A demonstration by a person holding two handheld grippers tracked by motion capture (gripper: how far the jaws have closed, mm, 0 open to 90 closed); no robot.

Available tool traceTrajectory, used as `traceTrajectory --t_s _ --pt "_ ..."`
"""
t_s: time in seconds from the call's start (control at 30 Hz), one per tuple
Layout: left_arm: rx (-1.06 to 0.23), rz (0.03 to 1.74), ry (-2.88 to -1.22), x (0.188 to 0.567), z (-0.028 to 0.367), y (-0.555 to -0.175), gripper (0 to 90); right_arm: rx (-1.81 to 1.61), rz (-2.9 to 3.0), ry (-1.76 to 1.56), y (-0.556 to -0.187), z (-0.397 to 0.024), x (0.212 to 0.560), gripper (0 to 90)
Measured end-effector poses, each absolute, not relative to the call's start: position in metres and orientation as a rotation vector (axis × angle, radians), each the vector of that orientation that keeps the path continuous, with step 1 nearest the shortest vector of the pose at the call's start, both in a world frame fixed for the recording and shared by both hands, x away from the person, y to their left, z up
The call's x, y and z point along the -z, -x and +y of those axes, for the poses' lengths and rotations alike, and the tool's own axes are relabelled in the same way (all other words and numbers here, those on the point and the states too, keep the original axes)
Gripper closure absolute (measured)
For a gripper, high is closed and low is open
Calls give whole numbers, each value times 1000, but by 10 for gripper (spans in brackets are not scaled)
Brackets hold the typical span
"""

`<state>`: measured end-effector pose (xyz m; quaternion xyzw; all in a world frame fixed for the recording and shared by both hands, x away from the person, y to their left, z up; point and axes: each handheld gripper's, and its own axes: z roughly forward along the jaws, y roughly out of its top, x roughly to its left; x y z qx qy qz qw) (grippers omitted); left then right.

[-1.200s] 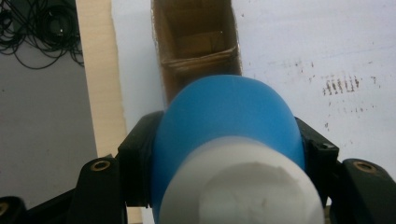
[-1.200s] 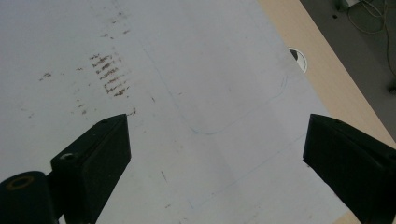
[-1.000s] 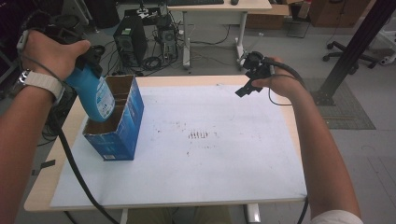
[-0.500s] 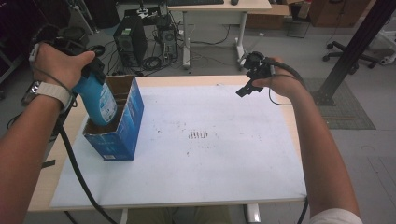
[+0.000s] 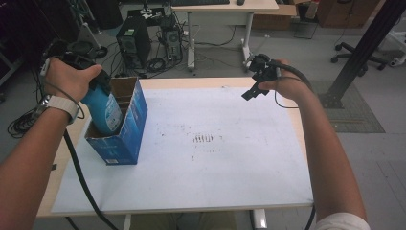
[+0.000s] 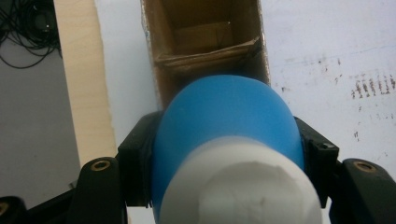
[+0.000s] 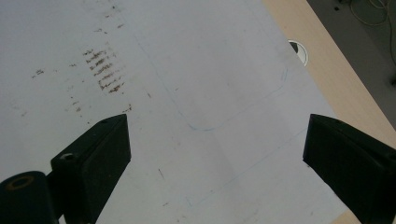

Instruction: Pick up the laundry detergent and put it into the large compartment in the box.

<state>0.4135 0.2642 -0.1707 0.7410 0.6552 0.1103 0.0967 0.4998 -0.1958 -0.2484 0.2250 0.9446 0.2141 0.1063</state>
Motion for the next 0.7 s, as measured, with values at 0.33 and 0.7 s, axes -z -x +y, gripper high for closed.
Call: traceTrajectory --t_s 0.33,0.7 --pt "-340 1931 -2205 192 265 -418 371 -623 2795 -669 -501 -196 254 78" --pt "-334 1923 -2222 213 265 -422 371 -613 2803 -670 -504 -196 258 77"
